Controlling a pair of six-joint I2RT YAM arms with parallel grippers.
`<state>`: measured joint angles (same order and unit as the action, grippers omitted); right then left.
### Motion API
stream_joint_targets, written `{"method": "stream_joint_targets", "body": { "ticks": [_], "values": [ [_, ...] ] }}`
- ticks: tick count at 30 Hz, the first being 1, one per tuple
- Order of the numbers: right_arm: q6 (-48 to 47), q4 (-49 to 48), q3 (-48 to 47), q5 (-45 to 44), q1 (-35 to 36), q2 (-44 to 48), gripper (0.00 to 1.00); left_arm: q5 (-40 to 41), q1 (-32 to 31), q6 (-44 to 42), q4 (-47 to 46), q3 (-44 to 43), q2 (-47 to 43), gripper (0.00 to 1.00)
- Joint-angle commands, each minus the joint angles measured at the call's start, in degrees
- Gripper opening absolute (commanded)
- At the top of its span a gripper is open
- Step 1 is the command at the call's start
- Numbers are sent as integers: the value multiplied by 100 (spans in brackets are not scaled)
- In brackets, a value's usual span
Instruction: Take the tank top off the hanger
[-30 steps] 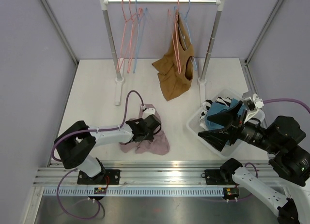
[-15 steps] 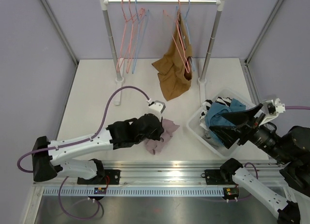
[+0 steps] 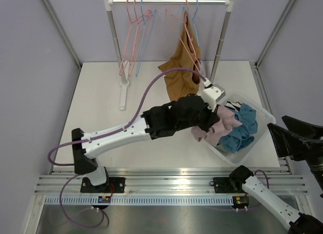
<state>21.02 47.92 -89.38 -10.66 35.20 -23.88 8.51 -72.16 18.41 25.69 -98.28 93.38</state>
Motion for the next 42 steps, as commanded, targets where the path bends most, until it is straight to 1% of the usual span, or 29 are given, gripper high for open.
{"method": "stream_joint_targets", "body": {
  "ticks": [1,2,3,4,6,7,9,10,11,14,15,17,18,21,22,25,26,27,29,30,31,32,34,36,37,38,40,41,42],
  "values": [
    [-124,279,-342,-472,4,-90,100,-88,9,-584,-538,-1233,741,0],
    [-115,297,-421,-473,-4,-91,100,-26,18,-672,-591,-1420,934,0],
    [-107,332,-448,-473,-4,-73,99,36,61,-672,-653,-1561,1354,1],
    [-106,341,-509,-499,4,-47,100,80,97,-638,-853,-1780,1541,3],
    [-176,437,-589,-560,4,-3,99,-147,228,-480,-1248,-1922,1945,3],
    [-212,472,-685,-647,4,6,99,-314,281,-427,-1355,-2054,2347,3],
    [-247,613,-747,-675,4,6,99,-438,439,-173,-1418,-2335,2771,3],
    [-256,657,-756,-631,4,6,100,-612,509,-41,-1270,-2501,3286,3],
    [-282,727,-747,-622,-4,-20,100,-727,562,160,-1182,-2877,3518,4],
    [-326,973,-546,-508,-4,-82,99,-1114,642,329,-690,-3502,4447,8],
    [-344,1095,-475,-464,-4,-99,99,-1263,642,382,-497,-3601,4626,8],
    [-335,1123,-194,-350,4,-126,99,-1589,633,644,-407,-3576,4968,7],
    [-335,1106,-98,-297,4,-126,99,-1659,633,733,-407,-3358,5031,5],
    [-230,1027,210,-113,-4,-126,99,-1827,642,988,-635,-2804,5006,0],
    [-212,1000,307,-43,-4,-126,100,-1827,642,1023,-679,-2611,4997,0],
    [-150,965,378,-7,4,-161,99,-1801,642,998,-609,-2494,4821,1],
    [-150,1017,378,2,4,-178,99,-1783,633,980,-609,-2477,4716,5],
    [-150,1035,369,-24,4,-196,99,-1783,633,971,-609,-2459,4507,19],
    [-159,1105,351,-120,-4,-214,100,-1800,633,901,-653,-2424,4233,33],
    [-185,1140,343,-199,4,-240,99,-1835,633,875,-714,-2407,4093,45],
    [-238,1167,317,-357,4,-249,99,-1897,633,796,-776,-2345,3787,69],
    [-264,1210,299,-402,4,-266,99,-1897,633,760,-846,-2319,3636,76],
    [-282,1255,211,-534,-4,-345,100,-1924,642,673,-873,-2301,3250,85],
    [-308,1299,106,-569,4,-459,100,-1819,633,628,-882,-2266,2994,90],
    [-317,1307,71,-578,4,-512,100,-1801,642,602,-908,-2240,2714,93],
    [-326,1307,44,-578,-4,-547,99,-1783,651,593,-952,-2057,2572,99],
    [-317,1299,-26,-604,4,-670,99,-1669,651,558,-1136,-1828,2256,99],
    [-317,1255,-61,-622,4,-706,99,-1634,651,506,-1189,-1678,1950,99],
    [-300,1246,-105,-752,-4,-767,99,-1364,651,453,-1120,-1433,1747,99]
  ]
}}
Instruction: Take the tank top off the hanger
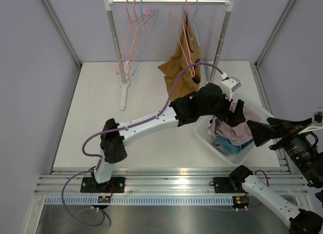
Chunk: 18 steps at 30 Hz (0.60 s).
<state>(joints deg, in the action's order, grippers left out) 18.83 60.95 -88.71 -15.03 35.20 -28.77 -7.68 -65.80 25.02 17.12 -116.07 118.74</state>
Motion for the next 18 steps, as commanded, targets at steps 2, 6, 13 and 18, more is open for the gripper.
{"method": "stream_joint_targets", "body": {
  "ticks": [2,6,13,18],
  "values": [
    [-125,-144,-199,-325,-4,-339,100,722,32,-330,-53,742,-1463,99],
    [-371,-486,-104,-396,-4,-488,99,2048,137,-261,211,2207,-2720,99],
    [-467,-1130,135,-641,4,-1240,99,3096,234,-129,1071,3423,-4525,99],
    [-810,-1129,-365,-747,4,-2631,98,3748,620,301,2223,3714,-5009,99]
  ]
}}
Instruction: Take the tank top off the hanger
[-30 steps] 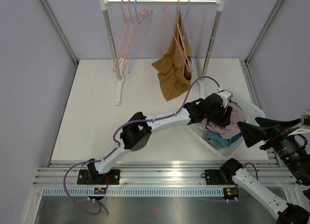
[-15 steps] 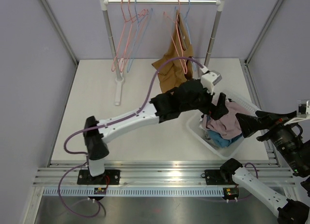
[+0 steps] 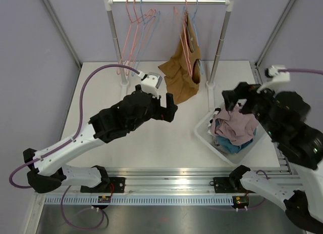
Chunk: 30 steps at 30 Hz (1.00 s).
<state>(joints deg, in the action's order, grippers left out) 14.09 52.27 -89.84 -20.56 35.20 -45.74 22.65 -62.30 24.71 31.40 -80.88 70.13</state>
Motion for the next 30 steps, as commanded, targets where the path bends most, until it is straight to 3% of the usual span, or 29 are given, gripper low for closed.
{"method": "stream_joint_targets", "body": {
  "ticks": [1,6,9,13,17,25,30],
  "values": [
    [-389,-383,-357,-186,-4,-1129,97,679,489,350,937,265,-314,99],
    [-836,-621,-1604,-186,-83,-2692,83,582,851,184,1702,758,-939,99],
    [-960,-473,-2615,270,-478,-3712,75,600,860,0,2238,933,-1334,99],
    [-1144,-245,-3915,473,-804,-5116,74,407,860,-475,2170,1591,-2081,99],
    [-1373,213,-5723,658,-997,-6252,72,959,860,-660,2020,2172,-2521,99],
    [-1654,-340,-6658,1072,-1182,-7421,53,661,1071,-827,1580,2814,-2732,99],
    [-1629,-682,-6661,1185,-1235,-7634,26,574,1124,-898,1501,2876,-2838,99]
  ]
}}
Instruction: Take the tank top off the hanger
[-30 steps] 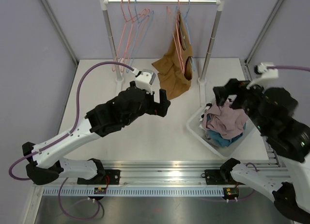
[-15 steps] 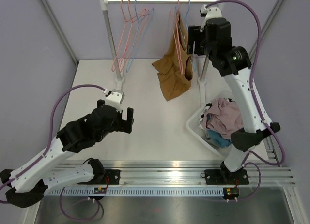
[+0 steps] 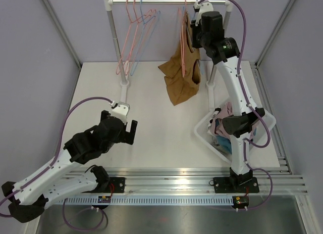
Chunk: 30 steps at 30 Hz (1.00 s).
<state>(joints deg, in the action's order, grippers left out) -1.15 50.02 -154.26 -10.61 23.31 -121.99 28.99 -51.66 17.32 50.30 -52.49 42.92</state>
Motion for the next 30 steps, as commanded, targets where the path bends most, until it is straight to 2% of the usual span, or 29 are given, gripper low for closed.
{"method": "stream_joint_targets", "body": {
  "ticks": [1,2,6,21,30],
  "values": [
    [-96,-510,-158,226,-46,9,26,-87,77,-159,-390,46,-143,99],
    [-105,-546,-140,244,-46,9,24,-130,103,-168,-398,63,-143,99],
    [-149,-599,-157,305,-46,44,0,-307,147,-194,-434,72,-99,99],
    [378,-933,-114,86,-37,1045,0,-315,217,-185,-451,81,-99,99],
    [1362,147,896,59,-28,2257,0,-281,525,8,-487,-279,-213,99]
  ]
}}
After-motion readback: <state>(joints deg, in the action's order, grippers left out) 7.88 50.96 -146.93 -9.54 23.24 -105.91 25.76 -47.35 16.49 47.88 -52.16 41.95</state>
